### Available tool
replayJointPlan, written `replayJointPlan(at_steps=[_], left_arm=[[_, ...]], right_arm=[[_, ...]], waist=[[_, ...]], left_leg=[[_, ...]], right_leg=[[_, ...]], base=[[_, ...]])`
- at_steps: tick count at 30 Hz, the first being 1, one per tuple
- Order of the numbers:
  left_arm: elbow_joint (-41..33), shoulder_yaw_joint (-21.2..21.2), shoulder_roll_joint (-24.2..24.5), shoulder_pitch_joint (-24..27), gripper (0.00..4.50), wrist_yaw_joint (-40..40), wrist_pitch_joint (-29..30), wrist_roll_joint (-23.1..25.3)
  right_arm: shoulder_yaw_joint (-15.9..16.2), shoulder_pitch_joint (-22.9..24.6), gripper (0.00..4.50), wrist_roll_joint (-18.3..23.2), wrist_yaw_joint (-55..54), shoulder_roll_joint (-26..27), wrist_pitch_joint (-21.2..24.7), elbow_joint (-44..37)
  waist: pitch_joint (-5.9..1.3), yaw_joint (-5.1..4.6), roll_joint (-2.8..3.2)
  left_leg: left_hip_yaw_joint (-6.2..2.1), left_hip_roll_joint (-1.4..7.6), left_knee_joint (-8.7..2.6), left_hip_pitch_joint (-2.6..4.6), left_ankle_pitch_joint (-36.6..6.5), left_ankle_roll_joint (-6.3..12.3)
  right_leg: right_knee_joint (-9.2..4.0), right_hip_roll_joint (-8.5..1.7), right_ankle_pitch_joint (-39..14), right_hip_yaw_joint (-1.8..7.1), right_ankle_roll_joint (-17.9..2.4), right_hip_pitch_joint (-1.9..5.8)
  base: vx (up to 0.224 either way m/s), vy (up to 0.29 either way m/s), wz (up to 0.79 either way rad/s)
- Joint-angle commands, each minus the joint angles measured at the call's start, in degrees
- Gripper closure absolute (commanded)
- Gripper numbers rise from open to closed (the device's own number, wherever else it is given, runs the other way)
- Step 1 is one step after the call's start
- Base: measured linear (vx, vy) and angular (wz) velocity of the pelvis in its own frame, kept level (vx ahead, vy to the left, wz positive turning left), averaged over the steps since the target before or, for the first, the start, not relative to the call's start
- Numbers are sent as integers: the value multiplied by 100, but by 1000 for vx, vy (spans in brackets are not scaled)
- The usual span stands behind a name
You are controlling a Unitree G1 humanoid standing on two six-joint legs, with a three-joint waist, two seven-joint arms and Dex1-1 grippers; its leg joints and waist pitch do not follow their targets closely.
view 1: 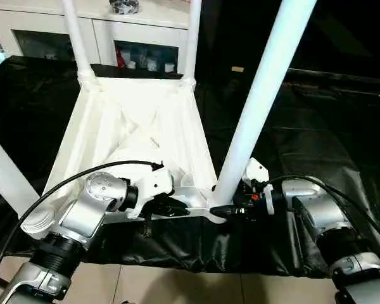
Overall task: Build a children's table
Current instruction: Rotate leg to tighten
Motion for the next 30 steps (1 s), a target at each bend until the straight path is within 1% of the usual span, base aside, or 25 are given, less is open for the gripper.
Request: replayJointPlan(at_steps=[1, 3, 4, 5, 6, 7, 8, 9, 10, 11, 12, 13, 15, 17, 18, 19, 20, 21, 22, 23, 25, 27, 28, 29, 30], left_arm=[[-119, -128, -238, -130, 450, 240, -195, -82], [-98, -83, -280, -130, 450, 368, -187, -38], [-66, -25, -359, -141, 450, 561, -151, 7], [-66, -25, -359, -141, 450, 561, -151, 7], [-47, 2, -413, -153, 450, 683, -123, 27], [-13, 39, -586, -195, 450, 1025, -52, 104], [-13, 39, -586, -195, 450, 1025, -52, 104], [-10, 49, -693, -216, 450, 1183, 2, 124], [-19, 49, -818, -239, 450, 1350, 63, 150], [-30, 19, -986, -267, 450, 1545, 194, 197], [-34, 7, -1045, -277, 450, 1613, 243, 215], [-21, -36, -1245, -314, 450, 1875, 385, 300], [-1, -81, -1428, -348, 450, 2109, 527, 372], [-1, -113, -1528, -358, 450, 2218, 597, 405], [15, -153, -1683, -375, 450, 2374, 688, 469], [20, -168, -1729, -377, 450, 2408, 704, 494], [29, -179, -1754, -383, 450, 2423, 706, 512], [20, -186, -1764, -381, 450, 2428, 706, 526], [-11, -186, -1744, -372, 450, 2379, 701, 507], [-32, -173, -1721, -365, 450, 2361, 704, 506], [-50, -143, -1615, -344, 450, 2291, 652, 490], [-52, -111, -1469, -318, 450, 2139, 505, 431], [-81, -99, -1386, -291, 450, 2005, 439, 366], [-102, -99, -1351, -276, 450, 1936, 440, 333], [-133, -115, -1229, -244, 450, 1754, 379, 283]], right_arm=[[389, 160, 171, -36, 116, 230, -51, -165], [329, 188, 176, -58, -58, 291, -68, -149], [234, 199, 176, -104, -406, 404, -130, -78], [234, 199, 179, -104, -406, 404, -130, -78], [175, 195, 180, -129, -647, 478, -164, -23], [-16, 131, 180, -190, -1410, 723, -154, 197], [-16, 131, 181, -190, -1410, 723, -154, 197], [-111, 97, 181, -218, -1801, 852, -150, 307], [-211, 65, 183, -229, -2198, 1003, -151, 421], [-351, 1, 183, -210, -2705, 1212, -117, 581], [-401, -22, 183, -200, -2882, 1287, -102, 637], [-559, -113, 184, -174, -3472, 1522, -57, 819], [-719, -221, 184, -148, -4026, 1739, -3, 990], [-793, -285, 185, -140, -4302, 1862, 13, 1079], [-827, -402, 185, -229, -4739, 2052, -70, 1233], [-816, -444, 185, -290, -4891, 2111, -125, 1288], [-789, -477, 185, -342, -4965, 2148, -184, 1319], [-773, -494, 185, -359, -4953, 2184, -260, 1323], [-764, -490, 129, -311, -4762, 2195, -289, 1273], [-791, -493, 115, -263, -4634, 2207, -322, 1245], [-812, -482, 112, -166, -4337, 2142, -292, 1171], [-692, -426, 86, -222, -4043, 1941, -323, 1040], [-626, -395, 74, -234, -3869, 1826, -338, 971], [-617, -384, 69, -212, -3788, 1787, -316, 940], [-582, -352, 69, -195, -3579, 1647, -301, 864]], waist=[[-358, -15, 46], [-361, -19, 39], [-348, -25, 13], [-345, -25, 21], [-328, -39, 32], [-322, -72, 10], [-313, -80, 19], [-314, -97, 17], [-318, -105, 31], [-313, -144, 14], [-314, -181, 26], [-315, -231, 55], [-335, -252, 49], [-345, -258, 49], [-348, -255, 109], [-342, -271, 94], [-363, -274, 102], [-374, -280, 100], [-376, -283, 97], [-377, -284, 92], [-379, -274, 84], [-382, -257, 92], [-385, -249, 87], [-386, -249, 88], [-383, -251, 108]], left_leg=[[35, 84, -392, 28, -1227, 219], [34, 83, -391, 23, -1203, 221], [39, 81, -392, 18, -1236, 215], [33, 79, -397, 15, -1254, 195], [20, 73, -410, 24, -1409, 144], [14, 74, -415, 24, -1516, 82], [5, 72, -422, 28, -1570, 44], [-6, 63, -416, 47, -1671, 1], [-10, 61, -416, 49, -1695, -11], [-23, 52, -426, 18, -1716, -34], [-36, 48, -431, 7, -1743, -64], [-45, 45, -431, -3, -1796, -93], [-59, 26, -421, -12, -1773, -91], [-39, 25, -404, 0, -1742, -35], [-36, 33, -407, 11, -1744, -20], [-30, 36, -411, 8, -1753, -22], [-33, 27, -413, -10, -1720, -31], [-20, 31, -406, -10, -1643, -7], [-4, 32, -398, -4, -1605, 44], [0, 33, -399, -7, -1572, 68], [18, 38, -396, -11, -1433, 151], [22, 37, -393, -12, -1400, 185], [26, 33, -390, -28, -1307, 223], [24, 38, -391, -27, -1264, 230], [28, 43, -390, -15, -1240, 238]], right_leg=[[-371, -375, -1672, 248, -1074, 301], [-363, -370, -1629, 245, -1083, 306], [-377, -373, -1707, 247, -1062, 300], [-378, -378, -1778, 247, -1035, 301], [-413, -377, -2094, 233, -946, 289], [-429, -376, -2315, 231, -870, 274], [-446, -383, -2448, 228, -828, 266], [-484, -394, -2719, 217, -724, 259], [-492, -394, -2789, 215, -691, 253], [-501, -389, -2893, 204, -621, 266], [-516, -396, -3007, 193, -562, 264], [-532, -391, -3031, 193, -536, 259], [-526, -389, -3046, 175, -498, 272], [-531, -381, -2886, 191, -536, 245], [-516, -376, -2676, 203, -620, 235], [-512, -362, -2581, 203, -660, 226], [-470, -360, -2381, 200, -734, 259], [-454, -353, -2131, 209, -805, 261], [-438, -345, -1924, 219, -884, 261], [-429, -343, -1840, 222, -917, 269], [-410, -347, -1614, 231, -1020, 283], [-407, -350, -1600, 229, -1042, 299], [-407, -352, -1593, 232, -1023, 322], [-400, -352, -1561, 231, -1030, 321], [-399, -350, -1515, 232, -1063, 312]], base=[[0, 0, 0], [0, 0, 0], [0, 0, 0], [0, 0, 0], [0, 0, 0], [0, 0, 0], [0, 0, 0], [0, 0, 0], [0, 0, 0], [0, 0, 0], [0, 0, 0], [0, 0, 0], [0, 0, 0], [0, 0, 0], [0, 0, 0], [0, 0, 0], [0, 0, 0], [0, 0, 0], [0, 0, 0], [0, 0, 0], [0, 0, 0], [0, 0, 0], [0, 0, 0], [0, 0, 0], [0, 0, 0]])
